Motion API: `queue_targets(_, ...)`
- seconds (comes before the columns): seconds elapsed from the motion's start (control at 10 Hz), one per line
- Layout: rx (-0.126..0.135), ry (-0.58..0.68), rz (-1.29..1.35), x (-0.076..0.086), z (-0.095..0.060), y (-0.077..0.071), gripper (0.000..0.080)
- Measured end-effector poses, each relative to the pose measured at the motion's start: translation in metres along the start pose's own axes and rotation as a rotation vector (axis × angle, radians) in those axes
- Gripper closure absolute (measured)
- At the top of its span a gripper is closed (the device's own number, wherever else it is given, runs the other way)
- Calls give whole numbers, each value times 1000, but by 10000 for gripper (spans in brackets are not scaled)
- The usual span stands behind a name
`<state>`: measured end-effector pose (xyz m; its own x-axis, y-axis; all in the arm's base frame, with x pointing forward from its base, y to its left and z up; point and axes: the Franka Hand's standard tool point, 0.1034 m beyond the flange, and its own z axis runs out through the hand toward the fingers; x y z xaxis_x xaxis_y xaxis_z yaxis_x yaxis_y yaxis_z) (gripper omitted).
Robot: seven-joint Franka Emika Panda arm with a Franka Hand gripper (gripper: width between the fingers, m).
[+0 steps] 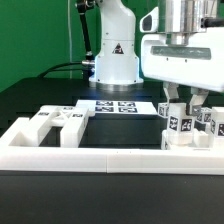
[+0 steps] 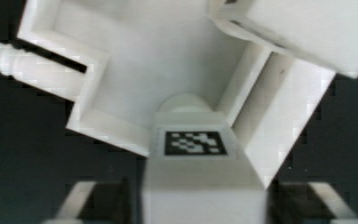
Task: Assemble chair
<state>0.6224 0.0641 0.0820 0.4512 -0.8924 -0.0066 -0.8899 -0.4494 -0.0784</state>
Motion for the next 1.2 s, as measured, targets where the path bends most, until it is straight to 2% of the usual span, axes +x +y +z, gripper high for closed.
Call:
queue_targets(0.1,0,0,-54,1,0,0,260)
queue_targets(0.2,0,1,-119,2,0,1,181)
queue_targets(0.5,-1,1,-410,1,0,1,151)
queue_targets(0.9,-1,2,-806,4,0,2,150)
queue_targets(1.2,-8,5,-1009,4,0,2,150)
